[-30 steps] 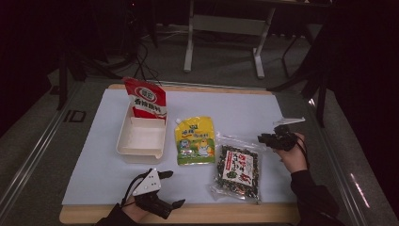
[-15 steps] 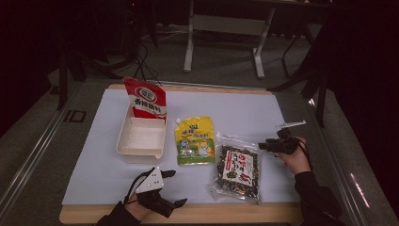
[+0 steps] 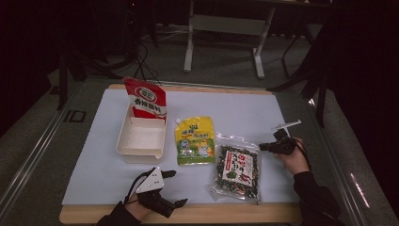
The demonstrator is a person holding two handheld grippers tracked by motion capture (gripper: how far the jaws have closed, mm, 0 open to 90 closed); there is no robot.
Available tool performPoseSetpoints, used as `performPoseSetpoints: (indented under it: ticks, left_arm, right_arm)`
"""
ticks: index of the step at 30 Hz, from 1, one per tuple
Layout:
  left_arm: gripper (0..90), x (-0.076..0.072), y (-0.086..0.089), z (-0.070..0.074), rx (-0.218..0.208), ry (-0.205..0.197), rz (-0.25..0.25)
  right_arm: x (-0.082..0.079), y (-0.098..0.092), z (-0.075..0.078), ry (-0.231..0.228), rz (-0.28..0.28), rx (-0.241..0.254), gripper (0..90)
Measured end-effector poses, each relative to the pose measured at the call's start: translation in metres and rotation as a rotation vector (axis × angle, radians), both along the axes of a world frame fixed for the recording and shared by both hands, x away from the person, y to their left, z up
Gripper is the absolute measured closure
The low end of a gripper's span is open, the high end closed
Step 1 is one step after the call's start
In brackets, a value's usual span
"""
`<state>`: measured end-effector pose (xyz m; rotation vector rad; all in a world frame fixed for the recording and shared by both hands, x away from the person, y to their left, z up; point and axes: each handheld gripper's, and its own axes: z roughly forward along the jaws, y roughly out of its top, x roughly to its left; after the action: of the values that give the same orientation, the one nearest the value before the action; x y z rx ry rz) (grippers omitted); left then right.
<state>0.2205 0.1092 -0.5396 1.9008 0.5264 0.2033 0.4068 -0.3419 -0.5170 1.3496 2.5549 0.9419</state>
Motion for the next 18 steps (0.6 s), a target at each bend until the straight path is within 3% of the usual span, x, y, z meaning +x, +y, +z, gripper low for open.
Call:
performPoseSetpoints:
  ticks: [7,13,18]
  left_arm:
    - [1.9,-0.001,-0.001,0.001,-0.021,0.008,-0.011]
    - [2.0,-0.001,-0.003,0.004,-0.021,-0.003,-0.025]
    - [2.0,0.000,-0.002,0.010,-0.024,-0.021,-0.006]
  right_arm:
    - [-0.008,0.004,0.018,-0.085,-0.008,-0.046,89.6]
    - [-0.014,0.004,0.042,-0.155,0.005,-0.035,89.5]
    - [-0.023,0.011,0.065,-0.225,0.038,-0.026,89.6]
